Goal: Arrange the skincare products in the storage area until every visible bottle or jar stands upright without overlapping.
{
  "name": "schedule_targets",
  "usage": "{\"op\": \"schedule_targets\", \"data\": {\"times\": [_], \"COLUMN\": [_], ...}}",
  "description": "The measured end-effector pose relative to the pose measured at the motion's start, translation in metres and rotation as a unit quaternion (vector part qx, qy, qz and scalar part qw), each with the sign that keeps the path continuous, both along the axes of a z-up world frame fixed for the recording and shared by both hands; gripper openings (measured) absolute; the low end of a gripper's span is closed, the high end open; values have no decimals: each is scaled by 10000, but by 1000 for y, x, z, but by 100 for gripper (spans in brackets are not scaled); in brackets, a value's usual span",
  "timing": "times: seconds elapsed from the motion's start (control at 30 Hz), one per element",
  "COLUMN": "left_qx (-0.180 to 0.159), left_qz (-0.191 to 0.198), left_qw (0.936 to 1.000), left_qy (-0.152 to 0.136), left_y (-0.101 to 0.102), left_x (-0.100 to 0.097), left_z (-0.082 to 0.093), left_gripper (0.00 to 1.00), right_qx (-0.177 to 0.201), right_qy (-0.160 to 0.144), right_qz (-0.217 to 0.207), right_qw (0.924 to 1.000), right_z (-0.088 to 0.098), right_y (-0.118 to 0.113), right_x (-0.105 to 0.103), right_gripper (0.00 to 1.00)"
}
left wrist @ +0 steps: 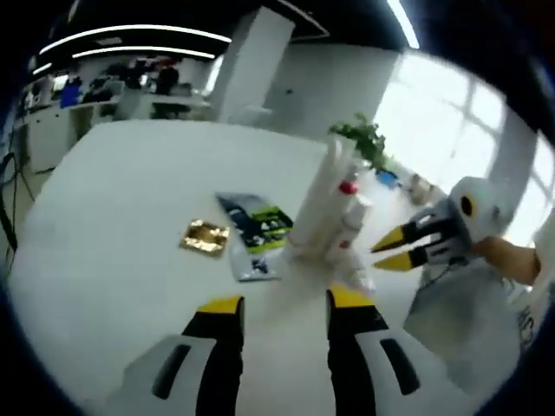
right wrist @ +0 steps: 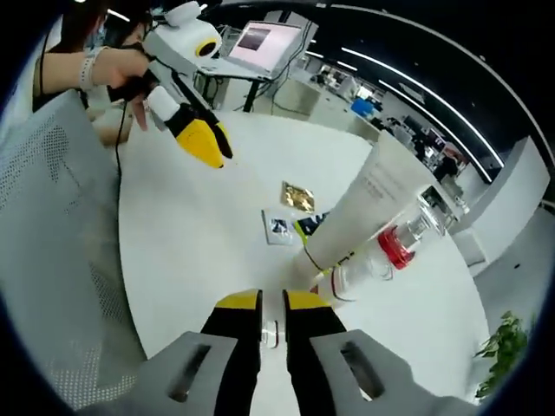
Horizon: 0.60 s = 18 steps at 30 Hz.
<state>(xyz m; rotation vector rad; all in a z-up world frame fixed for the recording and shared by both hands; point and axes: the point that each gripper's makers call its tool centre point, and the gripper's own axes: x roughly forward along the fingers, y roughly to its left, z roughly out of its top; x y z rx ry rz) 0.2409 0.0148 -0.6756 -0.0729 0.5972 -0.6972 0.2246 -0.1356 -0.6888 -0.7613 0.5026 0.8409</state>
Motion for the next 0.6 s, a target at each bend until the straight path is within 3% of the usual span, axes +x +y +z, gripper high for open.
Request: {"op": "schedule_targets", "data": {"times": [0.23, 0.3, 0.43, 0.5, 0.6], "left_qx": [238, 529, 676, 998, 1070], "left_qz": [-139, -211, -289, -488, -483], "left_qw": [9994, 9979, 9965, 9919, 9913], "left_qy": [-206, -323, -394, -615, -597], "left_y": [-6, -6, -13, -12, -15], "left_x": [-7, -12, -20, -22, -27], "left_z": [12, 12, 15, 15, 15], "left_gripper": [42, 43, 45, 46, 52], "right_qx": [-316, -452, -859, -1111, -1142], "right_qy": [57, 70, 160, 29, 79], "right_qz": [229, 339, 824, 1178, 1429], "right_qw": [9992, 9984, 9928, 9868, 9831], "right_z": [-2, -3, -12, -15, -20], "right_y": [-23, -29, -37, -38, -36], "right_x": [0, 2, 0, 2, 3], "right_gripper": [15, 16, 19, 22, 23]}}
